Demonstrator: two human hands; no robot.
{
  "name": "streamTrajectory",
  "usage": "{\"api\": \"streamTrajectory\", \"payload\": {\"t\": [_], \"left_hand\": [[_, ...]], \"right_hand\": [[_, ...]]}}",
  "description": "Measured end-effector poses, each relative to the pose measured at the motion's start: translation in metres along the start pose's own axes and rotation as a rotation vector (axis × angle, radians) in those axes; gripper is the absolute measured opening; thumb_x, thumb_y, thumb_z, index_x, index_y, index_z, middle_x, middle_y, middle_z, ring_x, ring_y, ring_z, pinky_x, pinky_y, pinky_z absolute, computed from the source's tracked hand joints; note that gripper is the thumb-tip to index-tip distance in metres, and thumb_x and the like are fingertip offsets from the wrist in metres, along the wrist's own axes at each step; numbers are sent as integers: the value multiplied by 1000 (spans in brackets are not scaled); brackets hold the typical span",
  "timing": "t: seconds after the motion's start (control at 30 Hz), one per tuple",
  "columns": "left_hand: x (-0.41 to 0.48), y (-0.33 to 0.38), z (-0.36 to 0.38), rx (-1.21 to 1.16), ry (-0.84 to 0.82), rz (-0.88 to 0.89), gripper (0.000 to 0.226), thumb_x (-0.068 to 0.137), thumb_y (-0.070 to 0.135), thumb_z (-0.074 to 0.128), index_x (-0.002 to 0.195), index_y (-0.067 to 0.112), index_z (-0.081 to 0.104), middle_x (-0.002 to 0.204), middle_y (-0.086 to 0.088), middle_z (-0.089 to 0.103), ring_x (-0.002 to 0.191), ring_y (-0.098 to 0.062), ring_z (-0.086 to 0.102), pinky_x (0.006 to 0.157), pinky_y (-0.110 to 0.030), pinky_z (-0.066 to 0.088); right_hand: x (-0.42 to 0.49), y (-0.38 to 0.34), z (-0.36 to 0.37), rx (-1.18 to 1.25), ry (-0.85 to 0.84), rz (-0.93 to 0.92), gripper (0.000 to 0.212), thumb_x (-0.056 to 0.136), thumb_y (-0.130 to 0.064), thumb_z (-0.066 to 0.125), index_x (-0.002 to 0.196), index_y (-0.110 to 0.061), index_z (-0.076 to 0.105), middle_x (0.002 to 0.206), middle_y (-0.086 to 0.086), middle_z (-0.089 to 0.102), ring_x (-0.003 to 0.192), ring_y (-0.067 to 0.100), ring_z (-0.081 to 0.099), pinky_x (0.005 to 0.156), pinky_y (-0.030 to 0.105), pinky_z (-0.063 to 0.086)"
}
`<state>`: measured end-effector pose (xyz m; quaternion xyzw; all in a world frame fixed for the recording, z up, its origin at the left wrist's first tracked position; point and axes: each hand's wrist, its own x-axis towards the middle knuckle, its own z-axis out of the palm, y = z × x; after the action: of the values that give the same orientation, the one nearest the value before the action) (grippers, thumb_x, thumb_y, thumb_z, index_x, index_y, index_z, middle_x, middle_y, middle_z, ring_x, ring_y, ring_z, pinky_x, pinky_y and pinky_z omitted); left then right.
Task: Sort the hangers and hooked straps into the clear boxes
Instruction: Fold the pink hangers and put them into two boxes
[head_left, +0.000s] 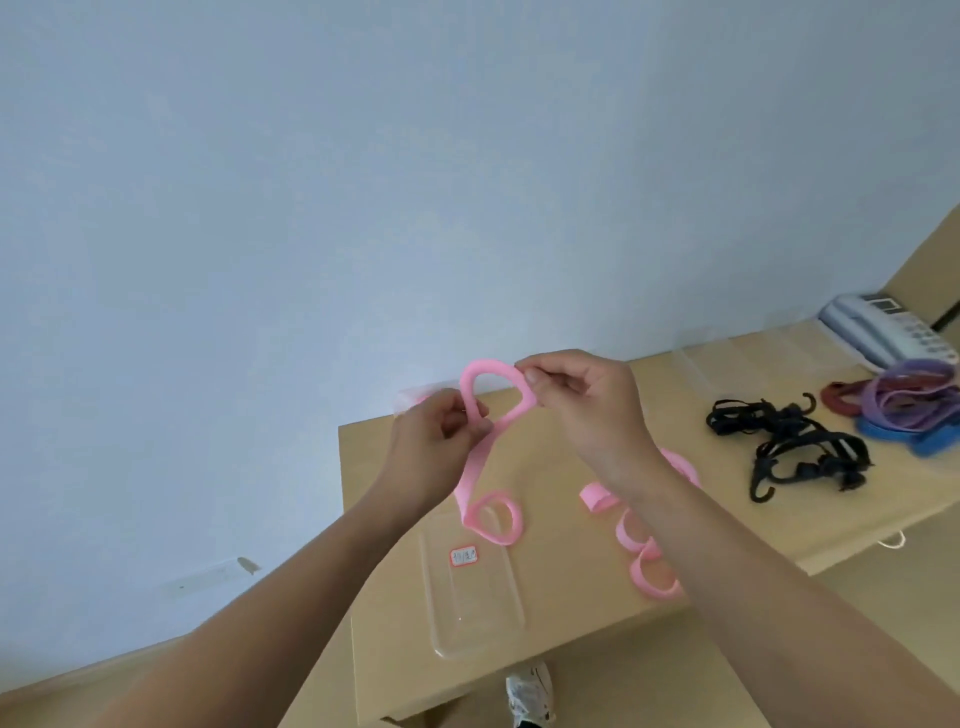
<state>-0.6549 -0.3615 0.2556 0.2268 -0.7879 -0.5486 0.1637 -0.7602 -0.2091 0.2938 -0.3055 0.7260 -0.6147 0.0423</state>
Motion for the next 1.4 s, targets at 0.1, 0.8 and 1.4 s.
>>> {"api": "streamTrajectory", "payload": {"t": [0.1,0.8,1.4], "left_hand": [[-2,38,8,-125,-54,39,11,98,17,68,101,28,71,87,9,79,86,-5,74,68,-17,53],[-12,144,0,-339,59,339,27,94,11,64,119,18,72,108,-1,80,105,-20,75,92,-30,60],[-12,134,5,-346,214,118,18,101,19,67,110,5,74,97,-16,80,92,-30,79,91,-53,62]], "right_hand": [[-1,-29,-24,-30,46,-117,21,86,-16,71,80,-35,77,87,-13,74,86,11,69,78,25,53],[51,-94,-60,-428,60,-826,15,80,-6,80,93,-14,77,98,-4,70,98,24,55,84,24,45],[70,-91,-49,-397,-220,-611,6,89,-14,74,94,-18,74,88,-6,71,84,17,60,70,34,53]]}}
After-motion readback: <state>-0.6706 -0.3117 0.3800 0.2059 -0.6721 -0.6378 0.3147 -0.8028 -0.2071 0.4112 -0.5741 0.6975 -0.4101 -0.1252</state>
